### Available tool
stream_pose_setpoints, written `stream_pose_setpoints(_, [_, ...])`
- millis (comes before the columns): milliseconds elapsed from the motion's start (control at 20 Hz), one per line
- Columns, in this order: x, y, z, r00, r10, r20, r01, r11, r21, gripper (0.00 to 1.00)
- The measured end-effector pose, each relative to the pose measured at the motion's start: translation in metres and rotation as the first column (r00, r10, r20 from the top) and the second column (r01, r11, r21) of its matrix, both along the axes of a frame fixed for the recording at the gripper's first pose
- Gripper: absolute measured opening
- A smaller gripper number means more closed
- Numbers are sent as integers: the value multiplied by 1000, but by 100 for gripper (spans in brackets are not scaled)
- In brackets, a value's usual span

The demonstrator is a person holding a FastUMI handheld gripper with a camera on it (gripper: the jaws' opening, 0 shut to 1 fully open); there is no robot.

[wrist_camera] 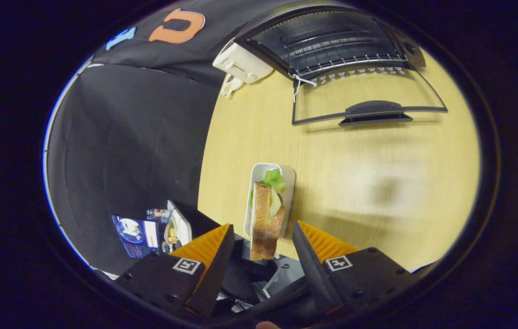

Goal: Open the toaster oven, put the food inside, and close the toaster oven door.

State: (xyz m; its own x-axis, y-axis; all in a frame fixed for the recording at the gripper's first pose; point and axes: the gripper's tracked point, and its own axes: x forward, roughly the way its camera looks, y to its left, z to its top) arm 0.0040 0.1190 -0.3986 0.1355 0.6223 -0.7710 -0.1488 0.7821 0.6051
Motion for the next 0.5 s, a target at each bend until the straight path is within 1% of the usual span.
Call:
stream_pose_setpoints(100, [0,4,-8,1000,11,-18,-11,1000,-5,80])
stream_pose_setpoints(200, [1,7,-13,999,17,-28,-18,1000,-15,69])
stream_pose_setpoints(300, [1,8,-17,999,42,-24,-42,999,-33,58])
stream_pose_setpoints(450, [2,8,-13,998,55,-42,-57,997,-45,41])
stream_pose_setpoints(500, [3,8,-11,998,55,-42,-57,997,-47,38])
